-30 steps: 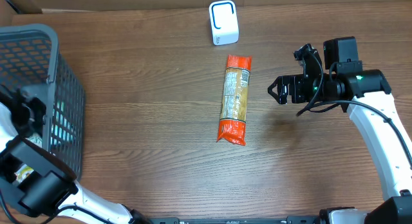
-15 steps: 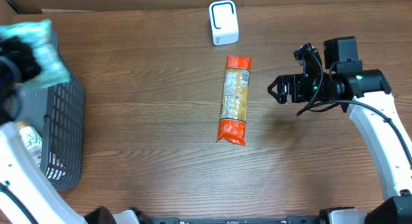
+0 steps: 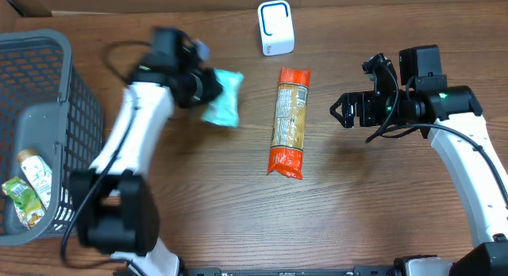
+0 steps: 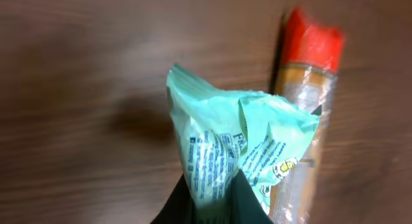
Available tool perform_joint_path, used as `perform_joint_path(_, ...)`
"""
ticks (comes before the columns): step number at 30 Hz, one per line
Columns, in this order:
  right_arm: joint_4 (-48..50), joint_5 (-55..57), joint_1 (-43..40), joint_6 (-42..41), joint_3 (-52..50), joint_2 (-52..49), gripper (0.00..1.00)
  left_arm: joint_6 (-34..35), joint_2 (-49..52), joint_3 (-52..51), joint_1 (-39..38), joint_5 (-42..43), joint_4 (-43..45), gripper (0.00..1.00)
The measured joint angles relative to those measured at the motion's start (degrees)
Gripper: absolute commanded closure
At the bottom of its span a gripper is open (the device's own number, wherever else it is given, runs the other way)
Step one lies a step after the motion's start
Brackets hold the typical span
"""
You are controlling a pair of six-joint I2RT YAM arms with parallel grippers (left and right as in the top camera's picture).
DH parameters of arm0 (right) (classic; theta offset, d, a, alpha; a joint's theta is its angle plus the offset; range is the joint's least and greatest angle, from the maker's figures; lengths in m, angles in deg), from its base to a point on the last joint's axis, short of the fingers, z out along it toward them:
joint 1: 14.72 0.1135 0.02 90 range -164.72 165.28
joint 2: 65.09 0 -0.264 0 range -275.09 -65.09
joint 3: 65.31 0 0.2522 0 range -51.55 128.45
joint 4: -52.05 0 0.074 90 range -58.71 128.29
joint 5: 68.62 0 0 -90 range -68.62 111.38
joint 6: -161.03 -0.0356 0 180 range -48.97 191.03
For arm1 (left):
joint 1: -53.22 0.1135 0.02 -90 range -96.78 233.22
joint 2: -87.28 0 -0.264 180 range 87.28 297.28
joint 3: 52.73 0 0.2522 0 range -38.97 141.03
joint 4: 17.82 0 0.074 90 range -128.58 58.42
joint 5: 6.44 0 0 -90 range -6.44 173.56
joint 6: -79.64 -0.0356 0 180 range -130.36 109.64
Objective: Scan the item barcode
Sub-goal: 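Place the mint-green packet left of the spaghetti pack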
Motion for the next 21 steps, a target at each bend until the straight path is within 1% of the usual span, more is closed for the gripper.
perform_joint_path(2,-0.07,-0.02,0.0,0.02,0.0,0.0,0.0,1.11,2.84,-2.36,-2.03,0.44,2.91,0.96)
perform_joint_path(3,-0.11,0.0,0.0,-0.02,0.0,0.0,0.0,1.44,4.28,-2.95,-2.93,0.7,3.63,0.91)
perform_joint_path(4,-0.26,0.0,0.0,-0.02,0.0,0.0,0.0,1.86,5.7,-3.21,-3.67,1.09,4.13,0.76)
perform_joint_path(6,-0.39,0.0,0.0,0.0,0.0,0.0,0.0,2.45,7.78,-3.45,-4.48,2.14,5.09,0.36)
perform_joint_path(7,-0.46,0.0,-0.02,-0.02,0.0,0.0,0.0,2.45,8.52,-3.45,-4.74,2.93,5.46,0.21)
perform_joint_path(8,-0.44,-0.02,0.0,0.0,0.0,0.0,0.0,2.47,8.74,-3.45,-4.79,3.26,5.55,0.11)
perform_joint_path(9,-0.44,0.0,-0.02,0.0,0.0,0.0,0.0,2.45,8.81,-3.45,-4.79,3.82,5.35,0.04)
perform_joint_path(10,-0.44,0.0,-0.02,0.0,0.0,0.0,0.0,2.38,8.76,-3.32,-4.76,4.31,4.72,0.01)
perform_joint_path(11,-0.42,0.0,0.0,-0.02,0.0,0.0,0.0,2.12,8.7,-2.49,-4.61,4.48,2.56,0.0)
perform_joint_path(14,-0.46,0.0,-0.02,-0.02,0.0,0.0,0.0,0.94,8.35,1.92,-3.56,4.66,-5.18,0.0)
perform_joint_path(18,-0.44,0.0,-0.02,0.0,0.0,0.0,0.0,-1.38,4.68,13.64,0.22,2.64,-17.11,0.01)
perform_joint_path(21,-0.42,-0.02,-0.02,0.02,0.0,0.0,0.0,-3.17,-1.29,24.5,4.59,-1.75,-25.42,0.0)
